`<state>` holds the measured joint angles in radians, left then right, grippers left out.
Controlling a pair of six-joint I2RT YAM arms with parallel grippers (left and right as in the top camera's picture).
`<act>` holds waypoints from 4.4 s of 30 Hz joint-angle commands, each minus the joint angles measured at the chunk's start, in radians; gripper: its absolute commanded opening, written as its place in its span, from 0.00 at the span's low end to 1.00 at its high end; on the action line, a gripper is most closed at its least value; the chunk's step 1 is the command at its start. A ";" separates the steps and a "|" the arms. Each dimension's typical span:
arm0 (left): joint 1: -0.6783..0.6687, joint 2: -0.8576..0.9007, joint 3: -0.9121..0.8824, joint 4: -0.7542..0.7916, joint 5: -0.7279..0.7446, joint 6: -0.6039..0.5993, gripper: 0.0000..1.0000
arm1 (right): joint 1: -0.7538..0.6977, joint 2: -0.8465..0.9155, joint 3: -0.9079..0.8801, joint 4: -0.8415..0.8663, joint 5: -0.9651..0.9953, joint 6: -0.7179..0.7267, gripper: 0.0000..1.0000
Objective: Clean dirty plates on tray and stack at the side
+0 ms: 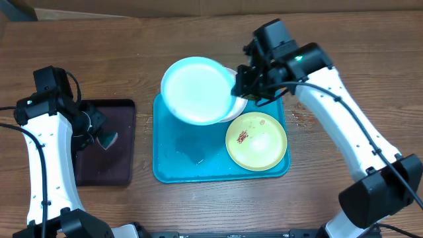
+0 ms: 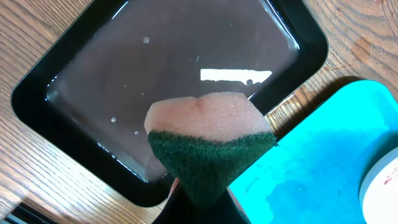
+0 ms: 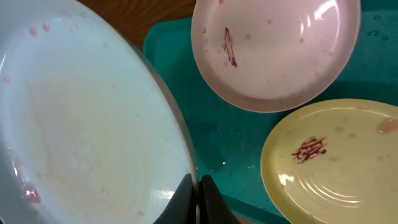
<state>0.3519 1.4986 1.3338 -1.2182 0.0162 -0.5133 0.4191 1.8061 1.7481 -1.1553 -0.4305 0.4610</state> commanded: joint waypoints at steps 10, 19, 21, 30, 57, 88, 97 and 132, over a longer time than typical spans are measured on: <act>0.008 0.005 0.003 0.008 0.010 0.020 0.04 | -0.437 -0.012 -0.010 -0.132 0.098 -0.097 0.04; 0.008 0.005 0.003 0.023 0.011 0.020 0.04 | -0.700 -0.012 -0.148 -0.063 0.259 -0.098 0.04; 0.008 0.005 0.003 0.024 0.010 0.020 0.04 | -0.720 -0.012 -0.222 -0.005 0.266 -0.100 0.04; 0.008 0.005 0.003 0.025 0.011 0.020 0.04 | -0.723 -0.012 -0.481 0.235 0.271 -0.099 0.05; 0.008 0.021 -0.032 0.095 -0.020 0.042 0.04 | -0.423 -0.385 -0.402 0.126 -0.087 -0.211 0.73; 0.016 0.199 0.277 -0.089 0.148 0.086 1.00 | 0.052 -0.658 -0.402 0.121 0.126 -0.040 0.78; -0.050 -0.154 0.248 -0.113 0.307 0.190 1.00 | 0.052 -0.870 -0.402 -0.145 0.319 0.108 0.79; -0.119 -0.375 0.182 -0.228 0.205 0.173 1.00 | 0.052 -1.046 -0.402 -0.343 0.463 0.116 1.00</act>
<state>0.2367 1.1145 1.5265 -1.4475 0.2310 -0.3588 0.4713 0.7597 1.3418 -1.5036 0.0162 0.5728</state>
